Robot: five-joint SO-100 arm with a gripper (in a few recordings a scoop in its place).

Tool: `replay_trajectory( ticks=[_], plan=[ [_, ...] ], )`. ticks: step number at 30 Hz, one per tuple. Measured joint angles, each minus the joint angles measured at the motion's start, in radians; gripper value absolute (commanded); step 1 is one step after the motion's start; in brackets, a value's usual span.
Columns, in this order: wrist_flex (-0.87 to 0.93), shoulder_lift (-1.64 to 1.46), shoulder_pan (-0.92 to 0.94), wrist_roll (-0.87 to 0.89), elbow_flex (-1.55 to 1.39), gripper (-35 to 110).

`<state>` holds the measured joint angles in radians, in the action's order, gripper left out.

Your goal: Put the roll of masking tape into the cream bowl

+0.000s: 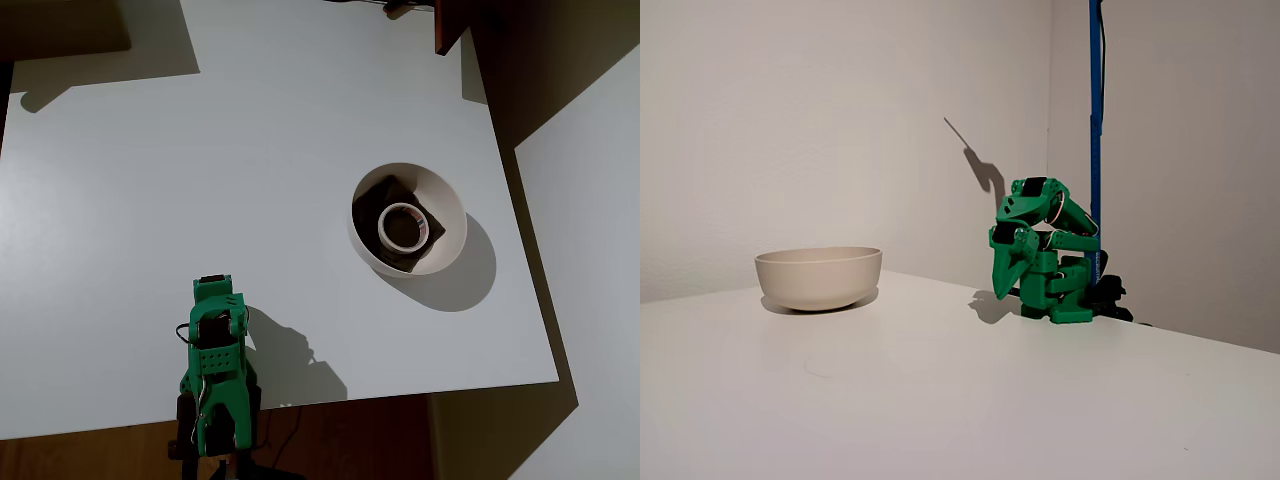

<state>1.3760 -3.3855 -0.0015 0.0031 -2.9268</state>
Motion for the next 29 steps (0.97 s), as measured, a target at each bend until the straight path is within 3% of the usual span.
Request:
replay_trajectory(
  ticks=[7, 29],
  plan=[
    [0.0, 0.0, 0.003, 0.0, 0.0, 1],
    [0.0, 0.0, 0.003, 0.0, 0.0, -8]
  ],
)
